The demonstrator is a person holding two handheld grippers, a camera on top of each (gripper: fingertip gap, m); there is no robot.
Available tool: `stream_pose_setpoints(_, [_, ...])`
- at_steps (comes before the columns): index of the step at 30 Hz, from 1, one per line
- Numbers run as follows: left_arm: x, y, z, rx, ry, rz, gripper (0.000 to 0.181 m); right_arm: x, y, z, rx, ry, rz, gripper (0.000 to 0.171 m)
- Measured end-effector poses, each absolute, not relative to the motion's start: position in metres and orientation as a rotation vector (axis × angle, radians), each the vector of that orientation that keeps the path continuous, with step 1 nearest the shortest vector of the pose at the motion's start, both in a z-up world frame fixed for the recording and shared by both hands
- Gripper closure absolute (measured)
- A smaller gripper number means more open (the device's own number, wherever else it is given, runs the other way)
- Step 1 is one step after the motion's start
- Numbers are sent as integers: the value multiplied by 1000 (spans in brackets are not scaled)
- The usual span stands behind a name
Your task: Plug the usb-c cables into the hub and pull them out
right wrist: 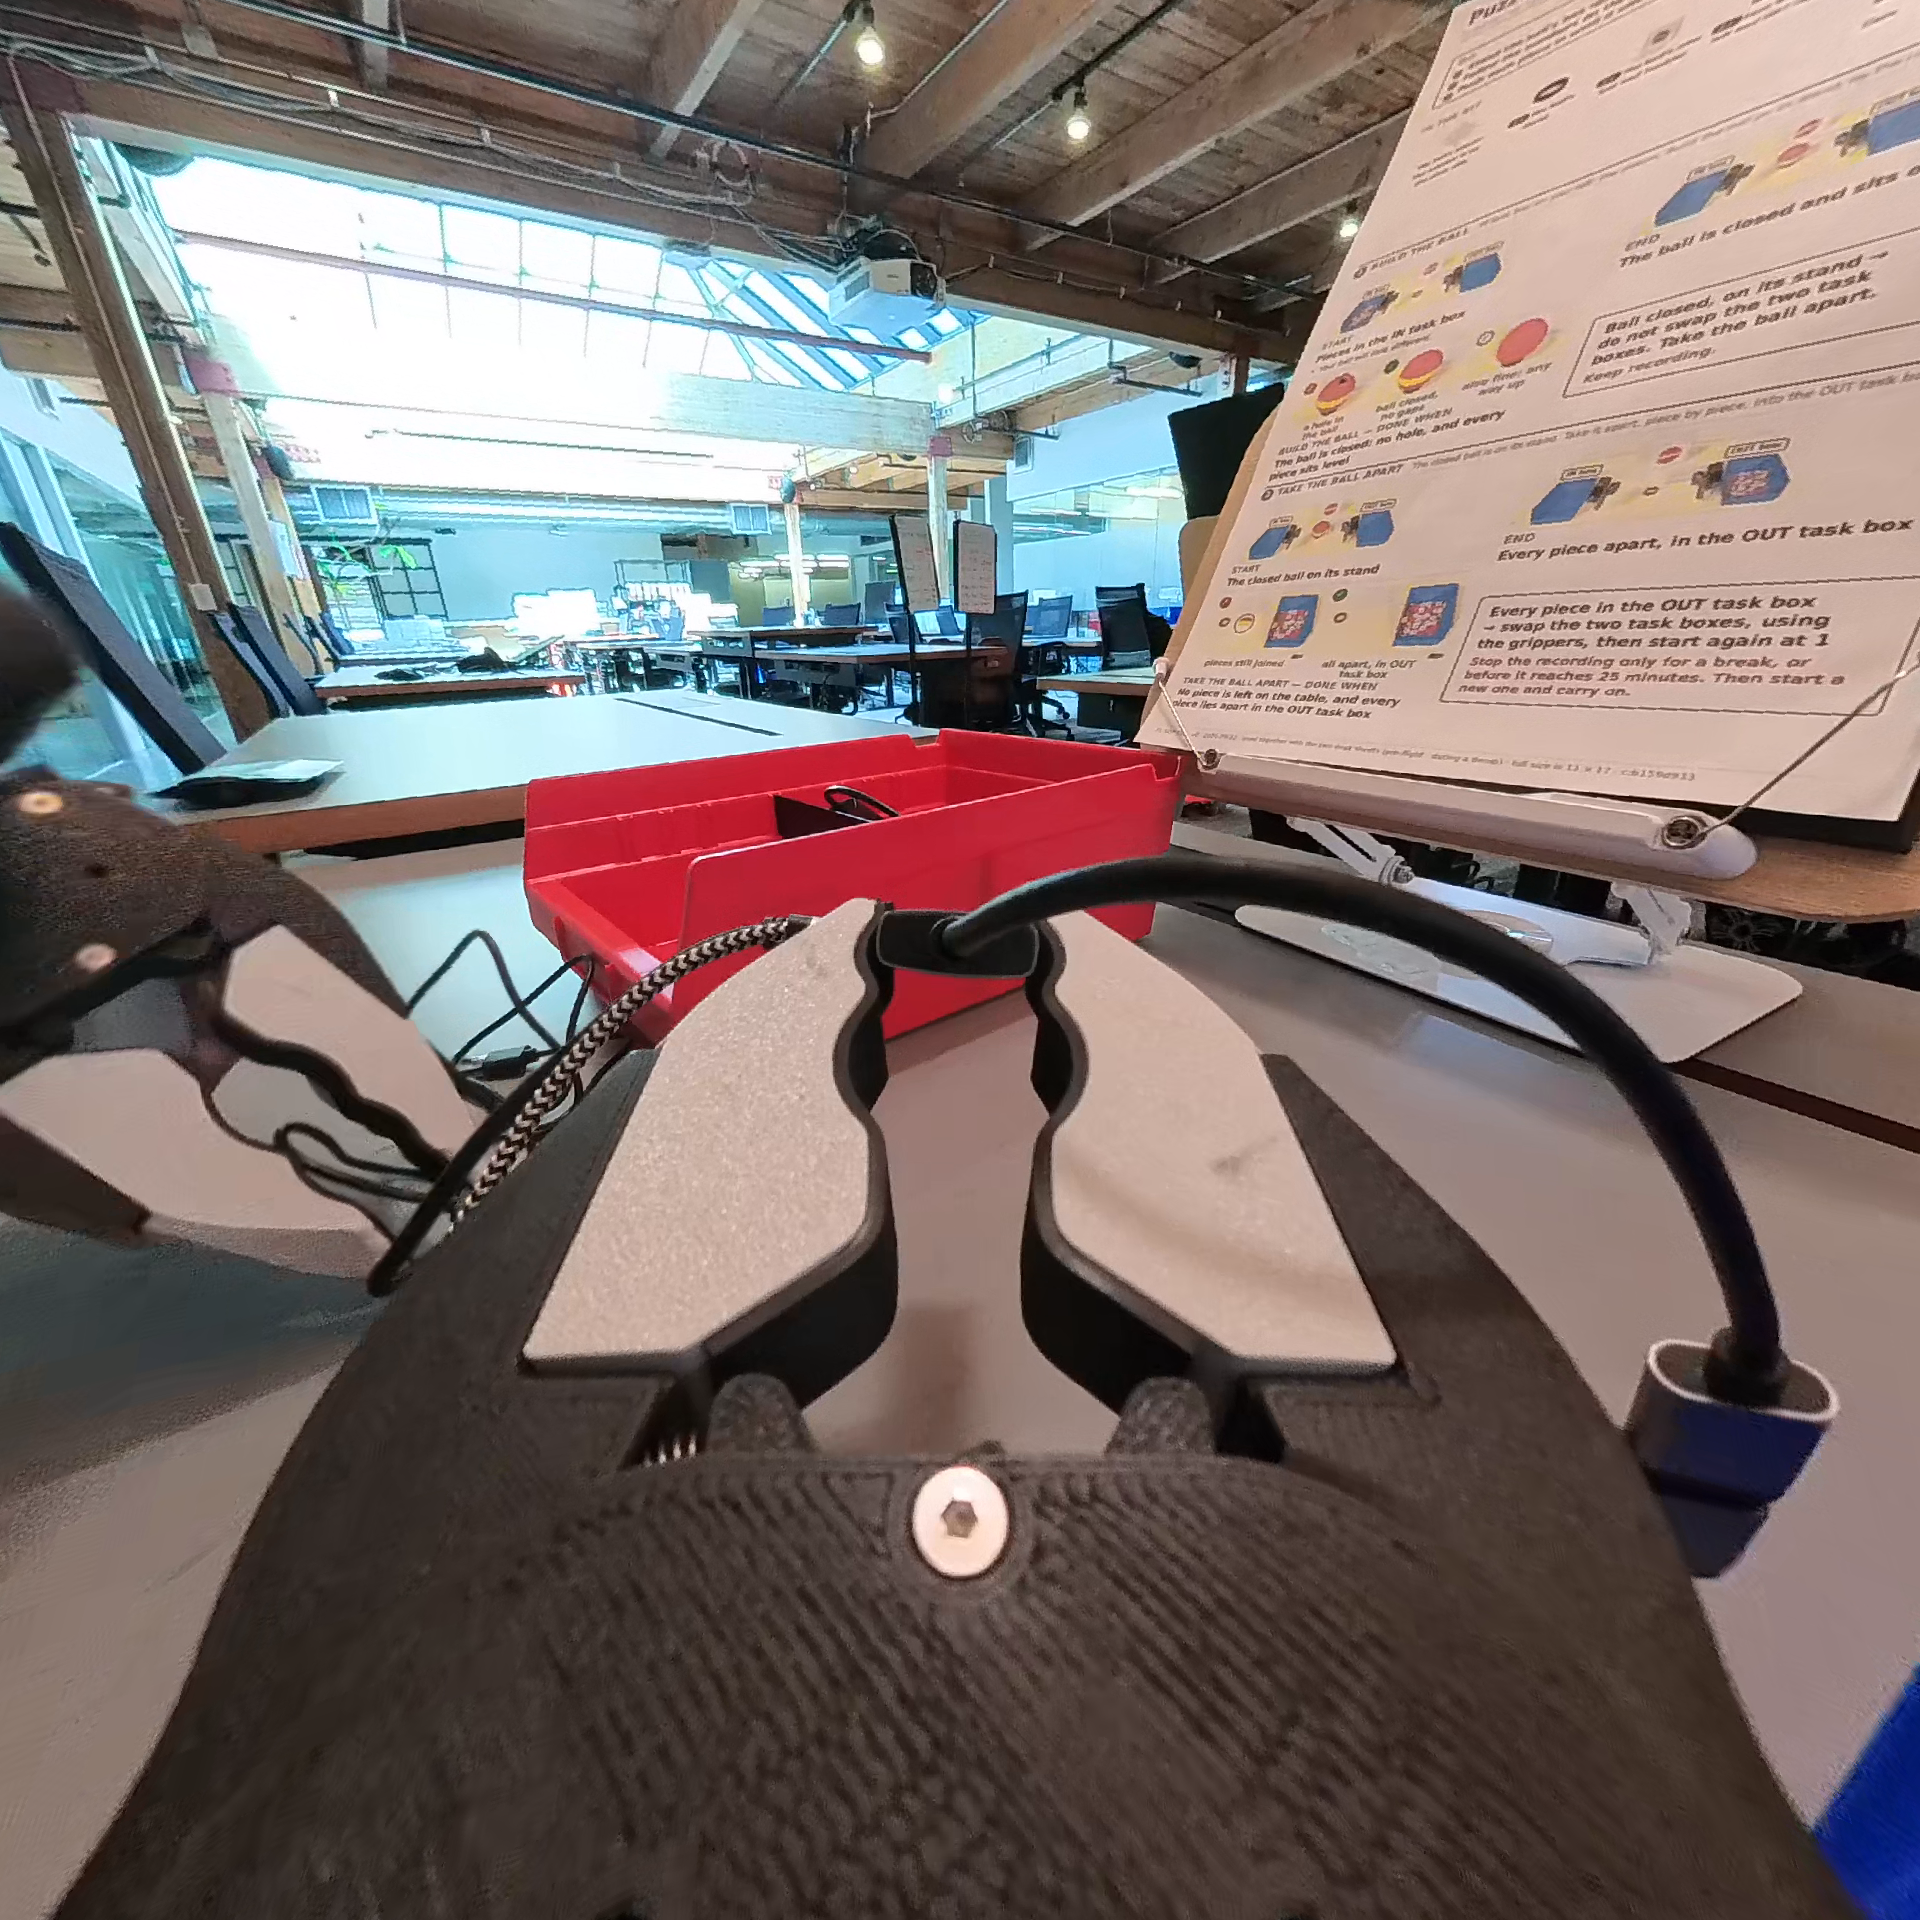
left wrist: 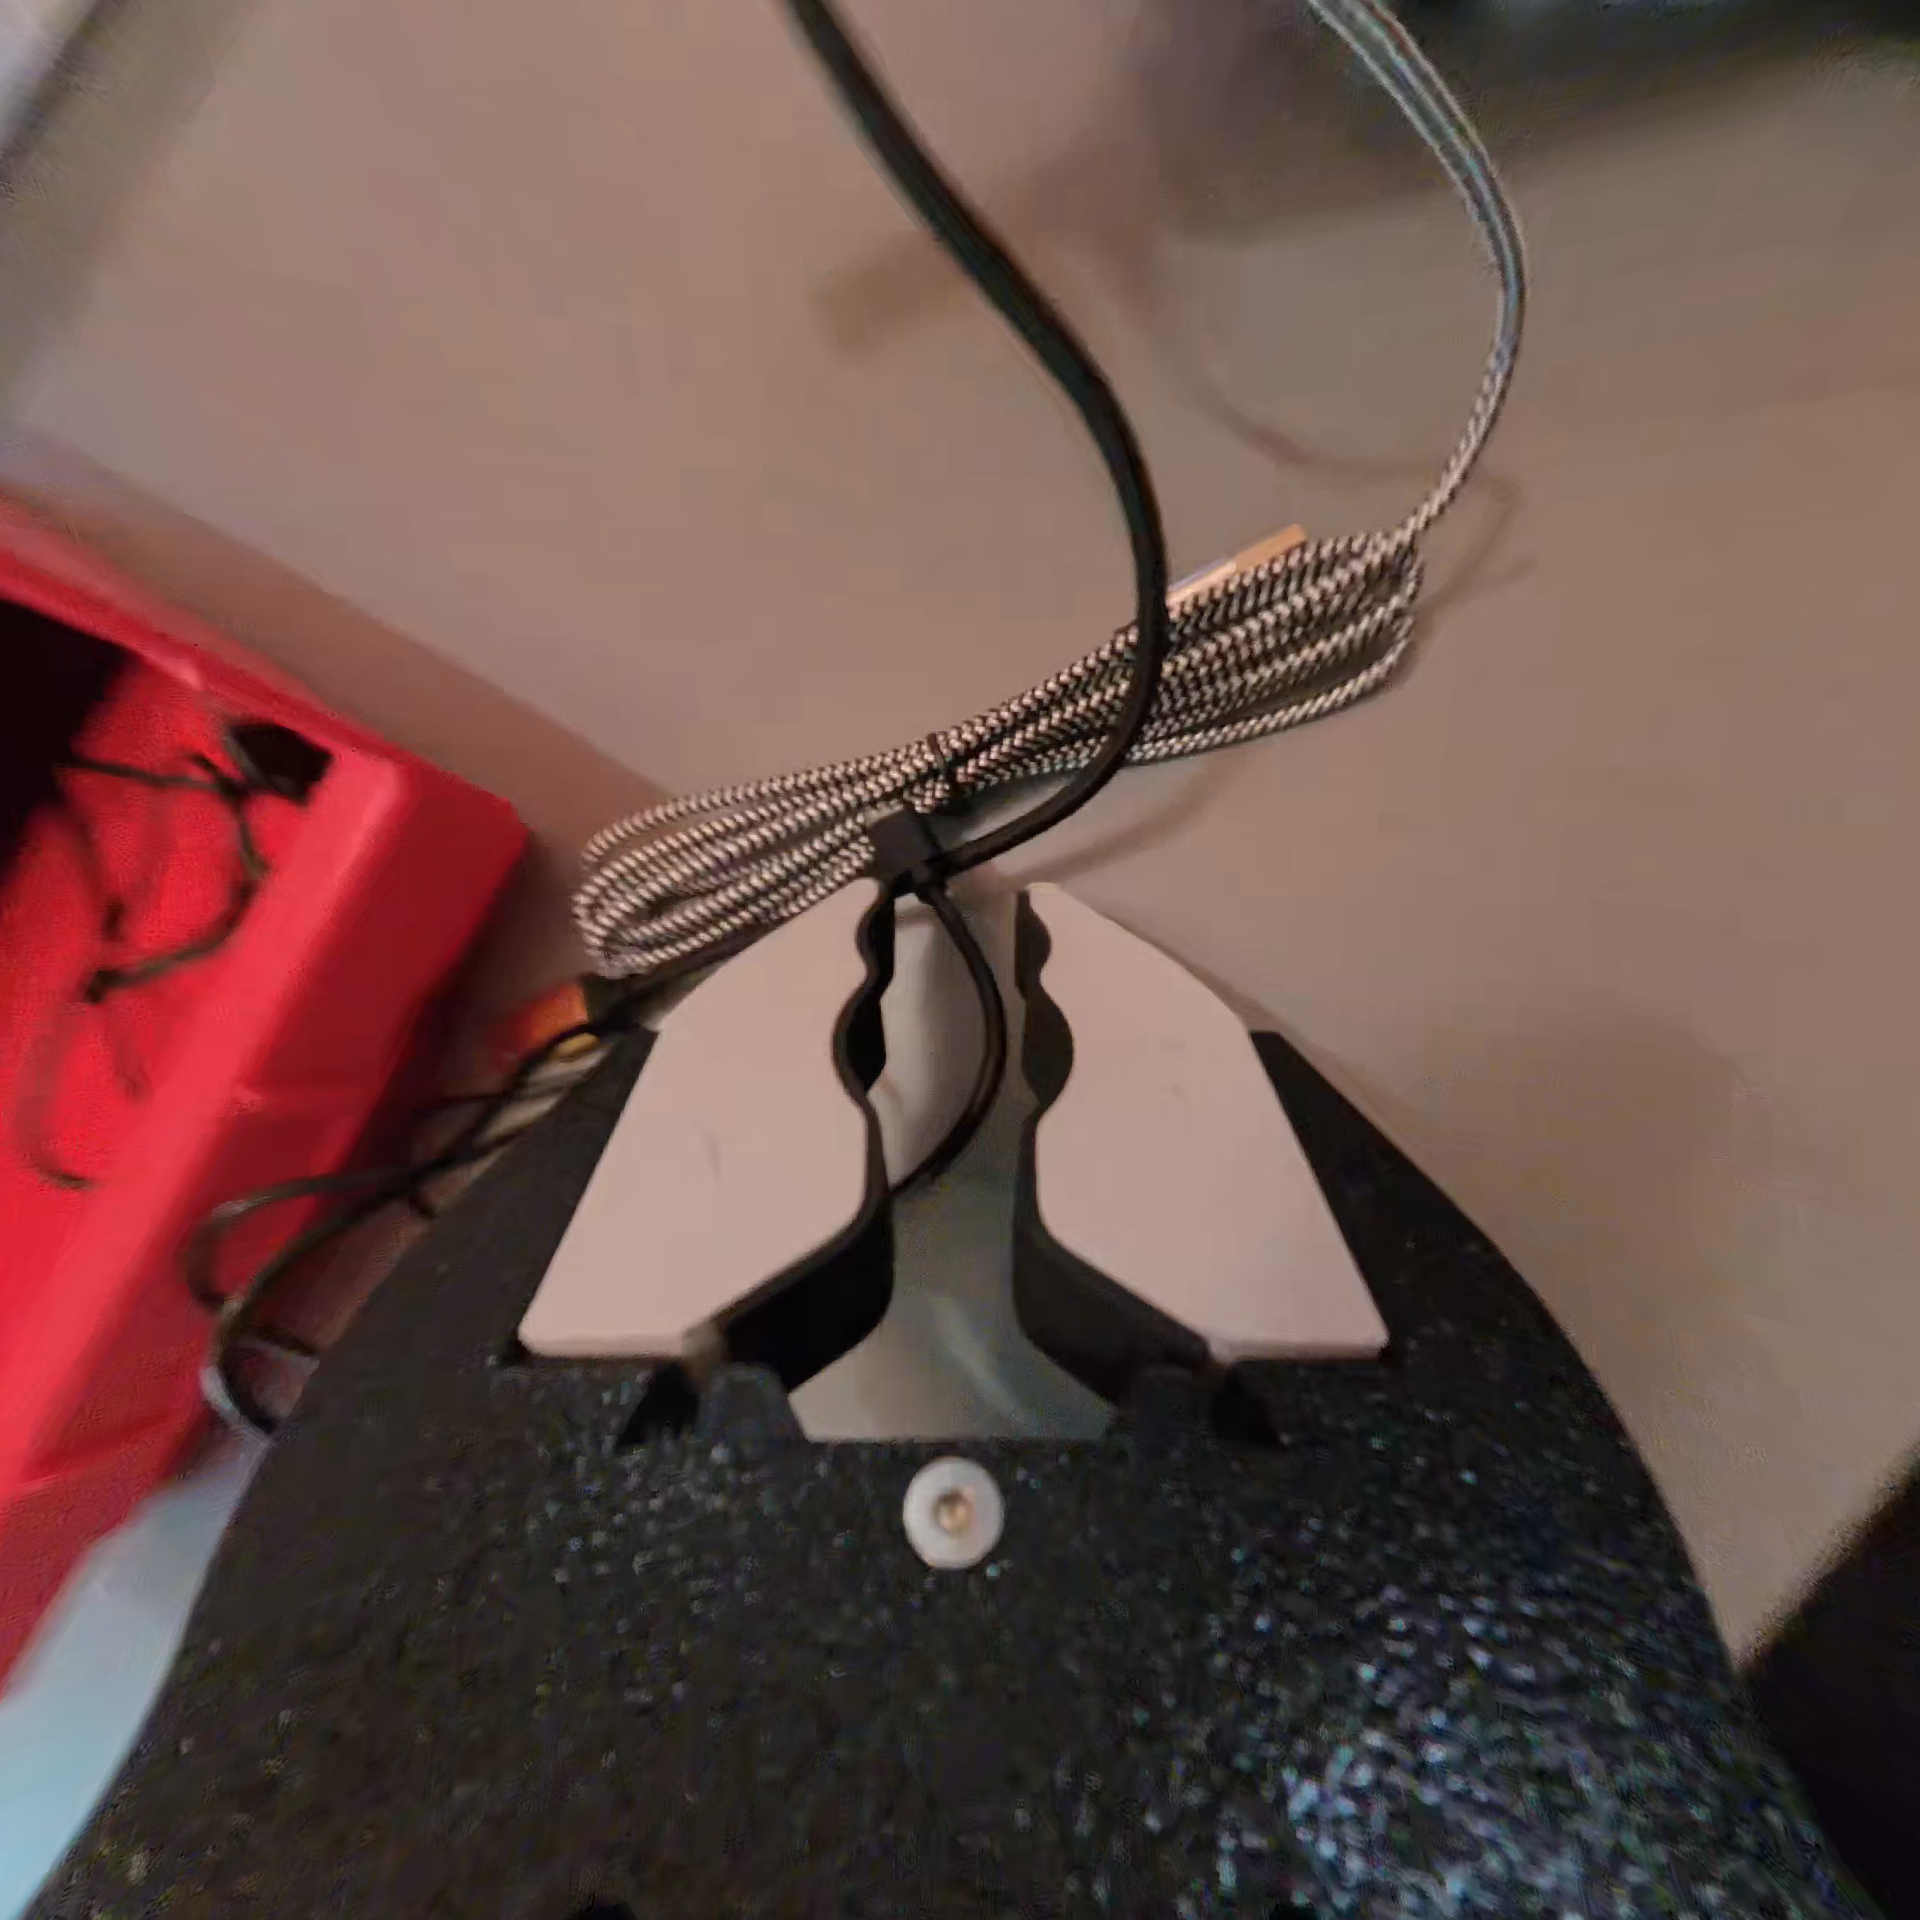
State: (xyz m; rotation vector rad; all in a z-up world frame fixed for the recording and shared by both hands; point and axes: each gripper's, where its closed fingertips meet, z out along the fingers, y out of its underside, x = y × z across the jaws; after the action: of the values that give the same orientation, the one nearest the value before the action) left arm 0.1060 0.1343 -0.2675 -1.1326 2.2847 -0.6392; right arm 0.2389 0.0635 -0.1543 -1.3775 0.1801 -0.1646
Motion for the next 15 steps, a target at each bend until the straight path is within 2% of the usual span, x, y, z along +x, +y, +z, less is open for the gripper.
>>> stream_pose_setpoints(1, [104,133,-267,-1236,2296,-720,156,239,64,-154,-1378,178,-165,147])
stream_pose_setpoints(6, [107,138,-258,-1528,2211,-924,157,239,64,-154,-1377,180,-160,147])
stream_pose_setpoints(15, [103,141,-263,-1498,2192,-613,162,239,64,-155,-1380,176,-154,147])
